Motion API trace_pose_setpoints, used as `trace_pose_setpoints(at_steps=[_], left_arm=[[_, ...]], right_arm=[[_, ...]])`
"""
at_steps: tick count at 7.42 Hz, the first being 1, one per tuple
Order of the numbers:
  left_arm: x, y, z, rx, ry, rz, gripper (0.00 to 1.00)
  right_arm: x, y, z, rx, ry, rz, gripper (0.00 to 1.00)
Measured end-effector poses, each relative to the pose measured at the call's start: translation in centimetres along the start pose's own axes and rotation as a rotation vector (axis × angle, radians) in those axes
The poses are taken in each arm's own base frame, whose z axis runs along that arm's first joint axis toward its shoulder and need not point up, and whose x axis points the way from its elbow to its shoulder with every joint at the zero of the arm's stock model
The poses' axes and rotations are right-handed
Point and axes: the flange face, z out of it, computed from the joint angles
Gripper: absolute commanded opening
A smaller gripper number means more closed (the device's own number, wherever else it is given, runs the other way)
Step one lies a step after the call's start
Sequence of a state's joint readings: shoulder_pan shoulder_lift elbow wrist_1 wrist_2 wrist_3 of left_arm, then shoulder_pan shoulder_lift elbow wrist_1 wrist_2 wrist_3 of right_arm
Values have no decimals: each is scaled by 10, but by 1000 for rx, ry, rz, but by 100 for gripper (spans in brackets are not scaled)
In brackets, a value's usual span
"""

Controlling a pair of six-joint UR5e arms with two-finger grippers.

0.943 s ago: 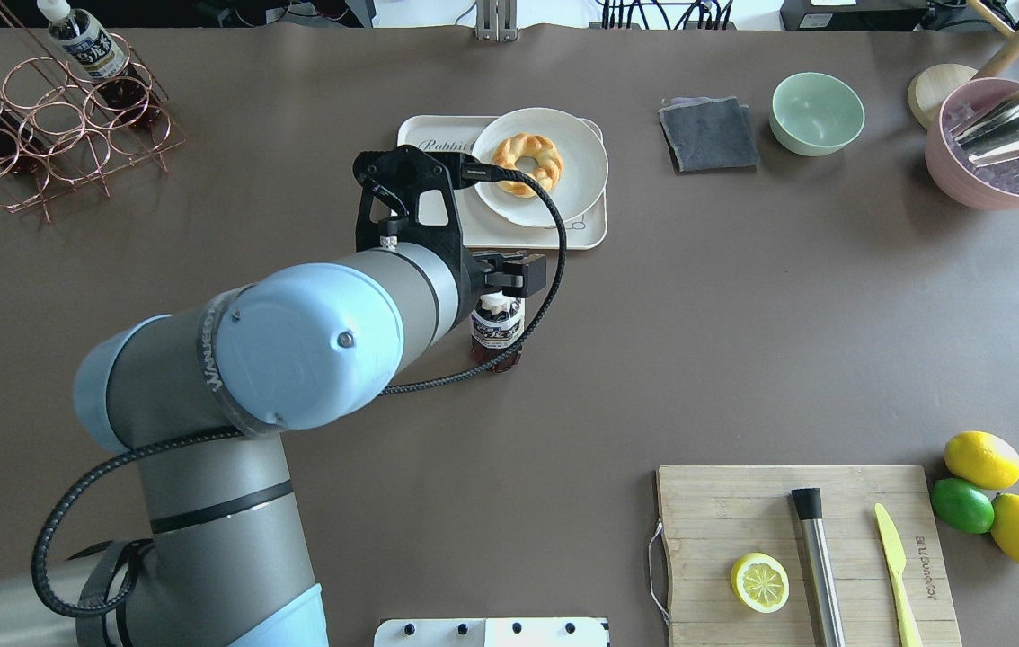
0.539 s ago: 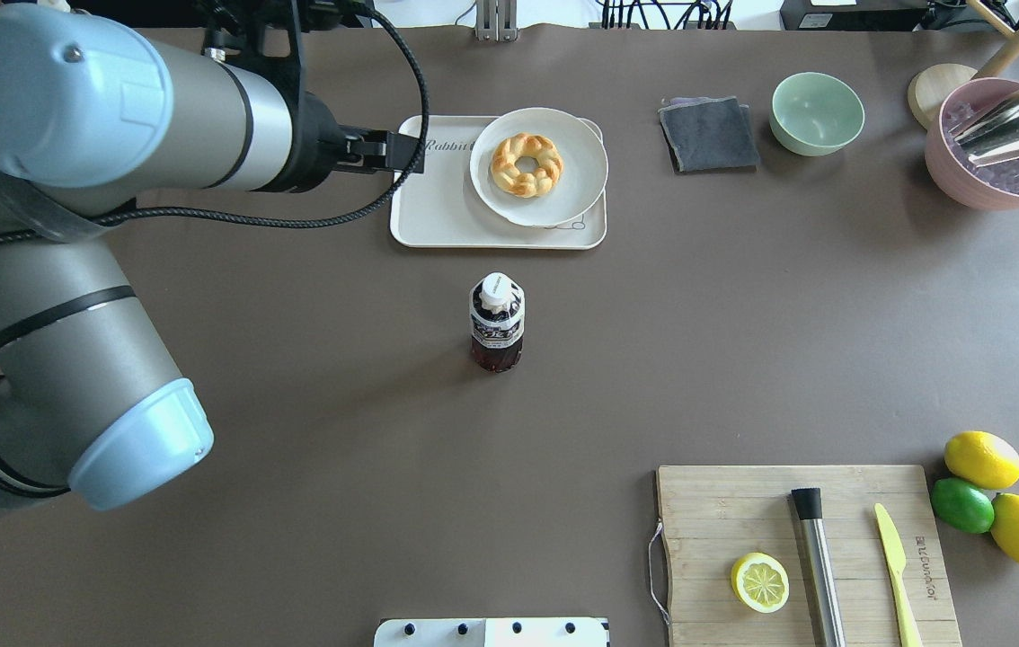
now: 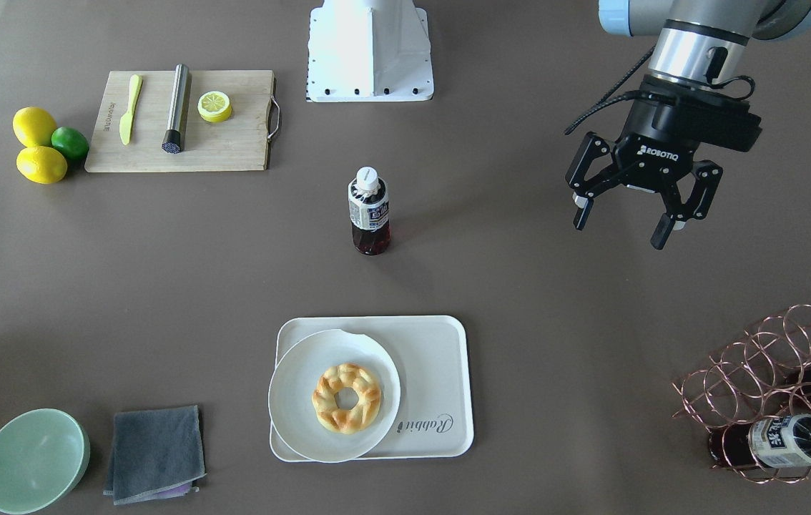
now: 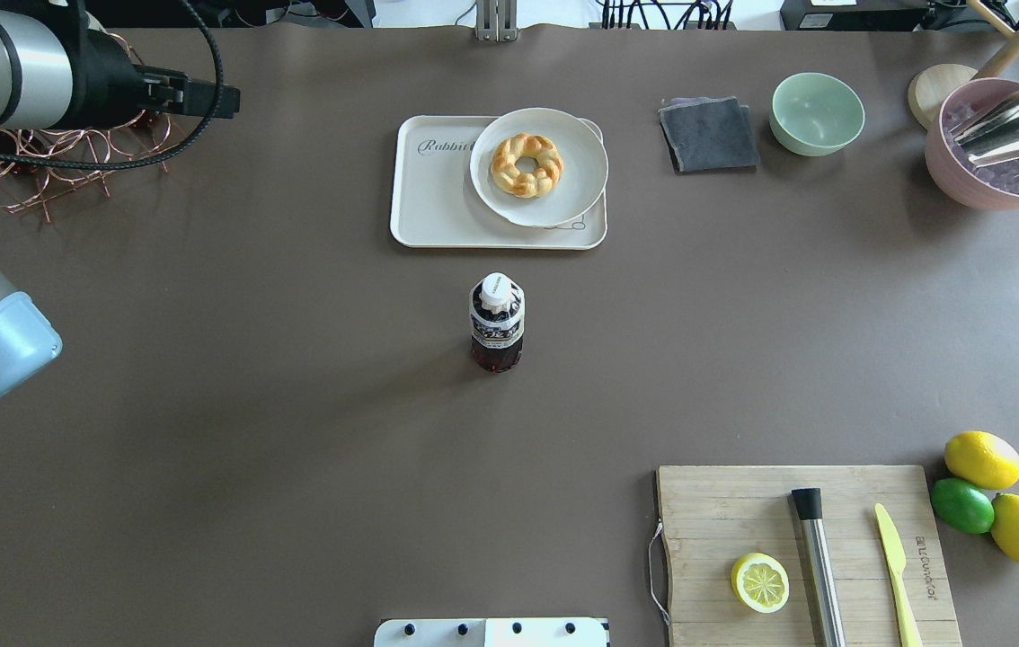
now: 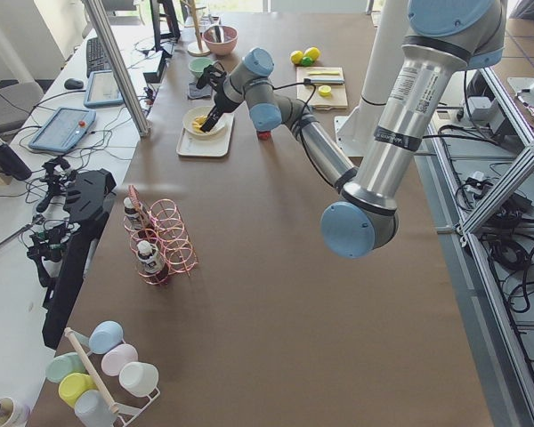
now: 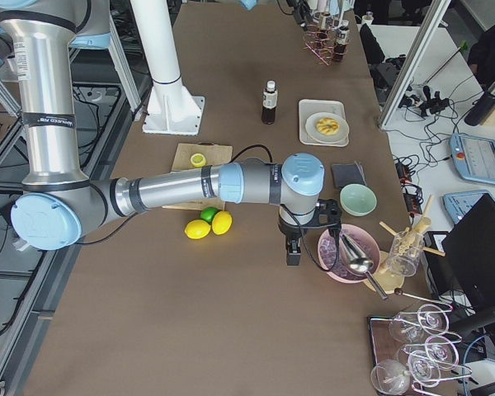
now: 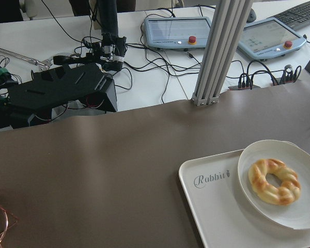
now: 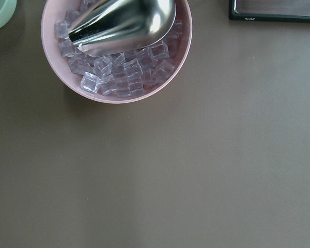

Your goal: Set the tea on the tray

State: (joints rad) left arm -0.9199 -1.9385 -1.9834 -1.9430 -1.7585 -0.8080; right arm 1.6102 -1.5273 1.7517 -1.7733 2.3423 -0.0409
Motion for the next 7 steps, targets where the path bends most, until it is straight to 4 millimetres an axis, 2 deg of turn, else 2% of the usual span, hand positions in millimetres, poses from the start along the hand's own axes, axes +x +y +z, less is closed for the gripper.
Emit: trace_pose_setpoints(at_steps=[1,2,4,5,6,7], left_arm=[[-27,4,-2,-46,4,-15,98],[-65,8,-6,-119,17,-55,98],[-160,20,-30,-247,46,-88,98],[-207,35,-45,-277,37,-41,98],[-244,49,-55,-294,19,-2,98],[-272,64,-63,-309,-2,15,98]], right_arm=[[-8,-6,0,0,-1,-3,100],[-13,-9,1,-2,-3,-3,100],[-25,-12,3,-5,-15,-11,100],[-37,-20,-3,7,-19,-32,100],[-55,-25,-10,18,-23,-56,100],[-91,-29,-13,26,-32,-72,100]])
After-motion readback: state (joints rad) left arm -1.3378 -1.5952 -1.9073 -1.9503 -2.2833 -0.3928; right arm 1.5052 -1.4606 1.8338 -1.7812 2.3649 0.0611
